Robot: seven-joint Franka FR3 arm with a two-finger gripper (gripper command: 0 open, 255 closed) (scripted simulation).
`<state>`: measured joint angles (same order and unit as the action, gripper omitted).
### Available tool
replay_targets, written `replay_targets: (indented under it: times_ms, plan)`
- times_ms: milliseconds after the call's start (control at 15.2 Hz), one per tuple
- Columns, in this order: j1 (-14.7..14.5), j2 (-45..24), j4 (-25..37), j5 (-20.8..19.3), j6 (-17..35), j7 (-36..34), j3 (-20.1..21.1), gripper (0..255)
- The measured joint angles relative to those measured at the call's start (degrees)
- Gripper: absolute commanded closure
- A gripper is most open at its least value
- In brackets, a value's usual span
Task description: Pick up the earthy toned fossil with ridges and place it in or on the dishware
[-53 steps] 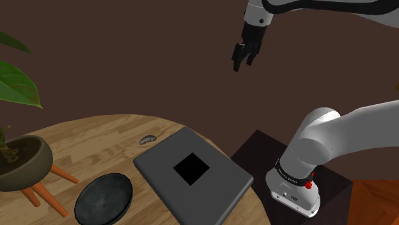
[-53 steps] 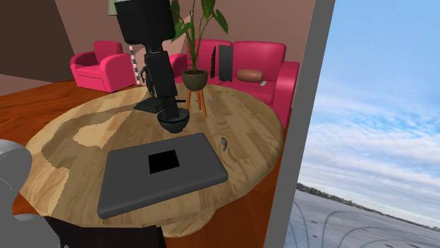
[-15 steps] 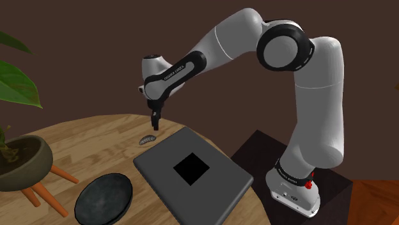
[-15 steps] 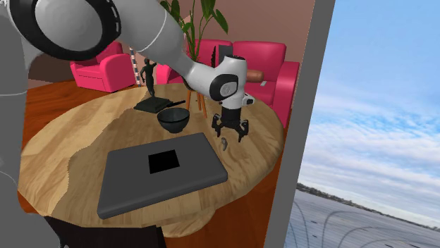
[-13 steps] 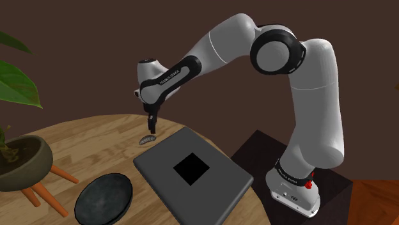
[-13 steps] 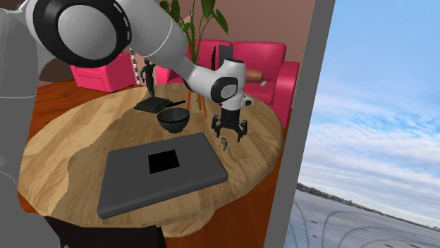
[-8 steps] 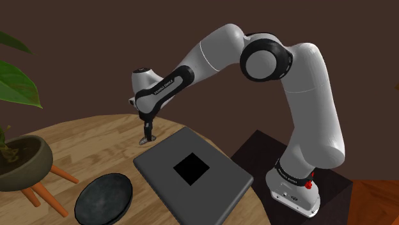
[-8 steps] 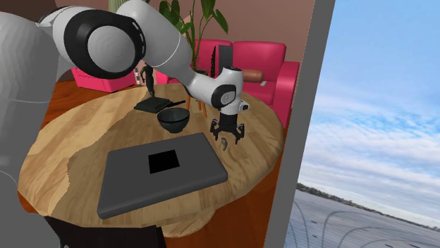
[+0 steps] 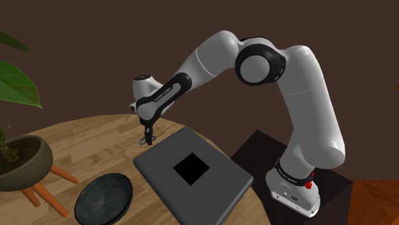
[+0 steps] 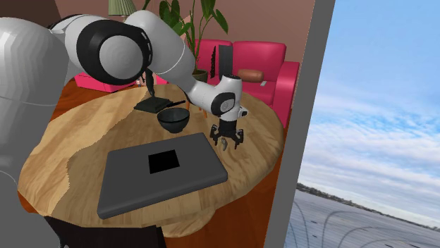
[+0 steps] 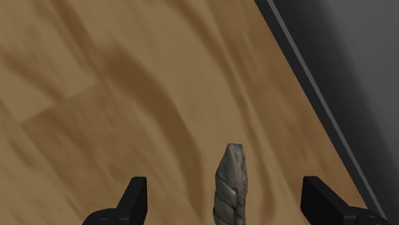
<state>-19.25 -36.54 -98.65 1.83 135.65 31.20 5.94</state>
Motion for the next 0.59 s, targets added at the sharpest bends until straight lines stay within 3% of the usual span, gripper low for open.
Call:
replay_targets:
  times_ms: [198, 264, 594]
  plan:
    - [0.0, 0.0, 0.0, 0.0, 0.1, 0.0, 0.0, 0]
    - [0.0, 0.0, 0.0, 0.0, 0.1, 0.0, 0.0, 255]
    - [0.0, 0.0, 0.0, 0.0, 0.1, 0.0, 0.0, 255]
